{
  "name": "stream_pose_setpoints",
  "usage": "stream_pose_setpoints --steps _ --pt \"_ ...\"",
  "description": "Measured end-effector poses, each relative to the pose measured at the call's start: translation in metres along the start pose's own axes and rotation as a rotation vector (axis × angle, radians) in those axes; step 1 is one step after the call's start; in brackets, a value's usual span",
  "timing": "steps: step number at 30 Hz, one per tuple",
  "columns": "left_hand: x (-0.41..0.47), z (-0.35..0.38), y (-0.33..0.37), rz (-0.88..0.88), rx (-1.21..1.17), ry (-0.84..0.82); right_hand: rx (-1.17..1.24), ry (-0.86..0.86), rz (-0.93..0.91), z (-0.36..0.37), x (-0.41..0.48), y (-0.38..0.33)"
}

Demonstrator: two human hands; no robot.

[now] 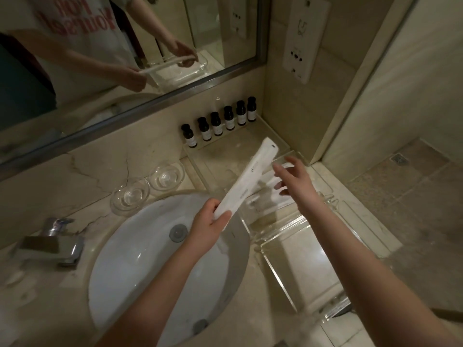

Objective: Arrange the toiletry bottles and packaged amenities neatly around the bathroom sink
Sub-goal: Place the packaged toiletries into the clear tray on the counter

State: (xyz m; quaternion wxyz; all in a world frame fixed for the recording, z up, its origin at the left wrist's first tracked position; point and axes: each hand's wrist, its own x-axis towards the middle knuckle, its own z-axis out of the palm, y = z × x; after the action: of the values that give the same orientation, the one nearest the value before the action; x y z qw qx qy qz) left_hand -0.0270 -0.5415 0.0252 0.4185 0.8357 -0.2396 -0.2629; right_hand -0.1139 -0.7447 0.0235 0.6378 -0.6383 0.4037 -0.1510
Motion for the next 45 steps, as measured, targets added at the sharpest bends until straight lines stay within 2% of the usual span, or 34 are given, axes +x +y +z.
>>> stream_pose_setpoints --steps 2,5,6,8,10,11,13,15,16,18,20,22,23,24,25,28,29,31,33,35,38,42,45 --pt "-0.005 0.001 0.008 0.096 0.13 -0.033 0.169 -0.092 0.089 0.005 -0.005 -0.014" --pt "-0.013 0.001 0.014 0.194 0.541 -0.011 0.32 -0.104 0.104 0.009 -0.011 -0.024" --pt "-0.015 0.001 0.015 0.201 0.524 -0.006 0.382 -0.124 0.099 0.007 -0.013 -0.024" --pt "-0.015 0.0 0.016 0.113 0.156 -0.013 0.52 -0.222 0.067 0.0 -0.016 -0.022" --pt "-0.012 -0.002 0.02 -0.098 -0.28 -0.038 0.623 -0.324 0.039 -0.007 -0.018 -0.019" --pt "-0.01 -0.005 0.022 -0.22 -0.416 -0.064 0.669 -0.361 0.033 -0.009 -0.021 -0.017" --pt "-0.008 -0.008 0.021 -0.389 -0.523 -0.208 0.754 -0.412 0.034 -0.013 -0.026 -0.015" --pt "-0.012 -0.007 0.022 -0.411 -0.557 -0.357 0.801 -0.443 0.038 -0.016 -0.028 -0.013" --pt "-0.013 -0.004 0.021 -0.4 -0.569 -0.37 0.789 -0.42 0.04 -0.017 -0.027 -0.011" --pt "-0.015 0.0 0.02 -0.343 -0.535 -0.304 0.679 -0.259 0.093 -0.018 -0.027 -0.006" --pt "-0.013 0.001 0.02 -0.222 -0.338 -0.199 0.409 0.017 0.127 -0.021 -0.029 0.002" --pt "-0.007 -0.003 0.019 -0.085 -0.038 -0.096 -0.116 0.318 -0.038 -0.027 -0.033 0.016" --pt "-0.005 -0.006 0.02 -0.003 0.114 -0.088 -0.387 0.378 -0.185 -0.031 -0.035 0.02" --pt "-0.001 -0.01 0.022 0.077 0.245 -0.103 -0.584 0.345 -0.326 -0.032 -0.038 0.021" --pt "0.003 -0.013 0.025 0.152 0.334 -0.133 -0.686 0.21 -0.409 -0.031 -0.041 0.018" --pt "0.016 -0.024 0.05 0.366 0.465 -0.232 -0.703 -0.35 -0.343 -0.014 -0.047 0.001" --pt "0.019 -0.026 0.059 0.438 0.499 -0.257 -0.724 -0.438 -0.329 -0.006 -0.047 -0.005" --pt "0.027 -0.028 0.077 0.537 0.548 -0.285 -0.716 -0.461 -0.312 0.007 -0.045 -0.015" --pt "0.032 -0.027 0.091 0.567 0.518 -0.251 -0.647 -0.431 -0.289 0.01 -0.04 -0.022" --pt "0.036 -0.025 0.099 0.538 0.415 -0.143 -0.566 -0.368 -0.259 0.007 -0.035 -0.023" --pt "0.041 -0.016 0.088 0.378 0.205 -0.028 -0.278 -0.125 -0.178 -0.007 -0.027 -0.014" --pt "0.045 0.022 0.038 0.254 0.337 -0.176 0.166 0.224 0.098 -0.033 -0.008 0.01" --pt "0.043 0.053 0.014 0.194 0.372 -0.285 0.243 0.304 0.293 -0.037 0.0 0.033"
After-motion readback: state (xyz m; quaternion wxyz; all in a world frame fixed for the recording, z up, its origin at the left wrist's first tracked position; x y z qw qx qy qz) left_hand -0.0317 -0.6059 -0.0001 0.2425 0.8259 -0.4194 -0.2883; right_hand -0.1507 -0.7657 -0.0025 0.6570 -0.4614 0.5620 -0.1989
